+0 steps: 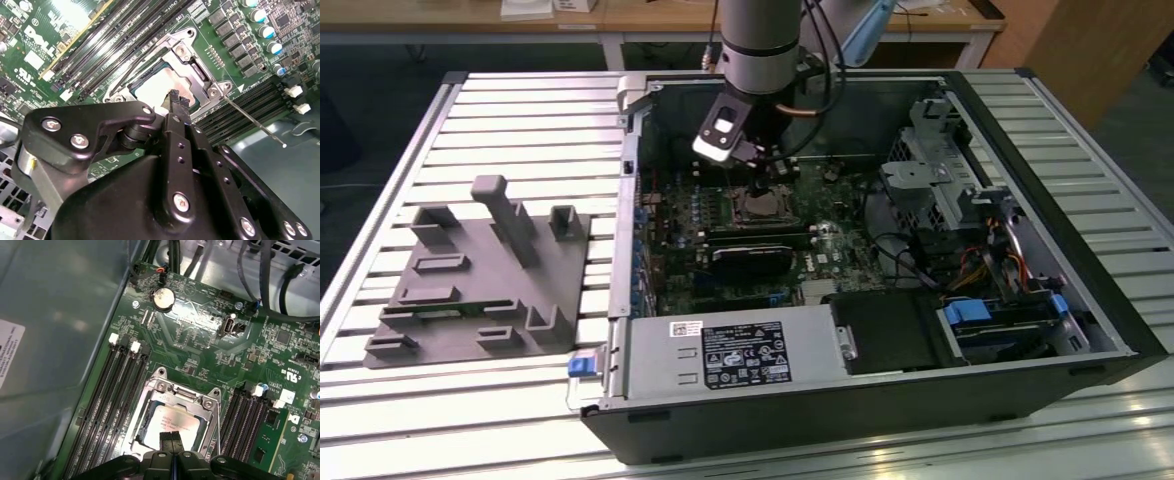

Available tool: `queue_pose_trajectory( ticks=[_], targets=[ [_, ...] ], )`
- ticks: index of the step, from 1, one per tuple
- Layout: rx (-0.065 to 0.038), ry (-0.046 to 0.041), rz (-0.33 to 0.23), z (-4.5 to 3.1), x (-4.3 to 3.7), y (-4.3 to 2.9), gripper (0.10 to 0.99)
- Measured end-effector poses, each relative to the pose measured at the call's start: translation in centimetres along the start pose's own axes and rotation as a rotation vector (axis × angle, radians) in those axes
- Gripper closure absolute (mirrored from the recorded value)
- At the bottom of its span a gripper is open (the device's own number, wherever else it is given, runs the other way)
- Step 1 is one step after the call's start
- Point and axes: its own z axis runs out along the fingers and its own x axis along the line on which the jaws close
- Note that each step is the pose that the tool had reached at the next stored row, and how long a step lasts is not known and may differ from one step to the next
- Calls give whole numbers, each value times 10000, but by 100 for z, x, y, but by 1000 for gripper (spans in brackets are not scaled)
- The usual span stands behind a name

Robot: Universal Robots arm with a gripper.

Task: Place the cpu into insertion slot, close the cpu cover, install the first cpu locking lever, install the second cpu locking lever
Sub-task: 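Close the cpu cover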

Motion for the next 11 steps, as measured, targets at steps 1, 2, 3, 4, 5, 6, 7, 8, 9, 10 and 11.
queue_pose_trajectory(
  ticks=[1, 2, 3, 4, 5, 6, 7, 8, 9, 10, 11],
  targets=[
    [2, -3, -67, 0, 0, 0, 980],
    [5, -9, -137, 0, 0, 0, 980],
    [8, -13, -206, 0, 0, 0, 980],
    [11, -17, -275, 0, 0, 0, 980],
    [14, -21, -344, 0, 0, 0, 980],
    [16, -25, -417, 0, 0, 0, 980],
    [18, -27, -497, 0, 0, 0, 980],
    [20, -29, -573, 0, 0, 0, 980],
    [23, -32, -655, 0, 0, 0, 980],
    [26, -34, -740, 0, 0, 0, 980],
    [32, -44, -911, 1, 0, 0, 980]
  ],
)
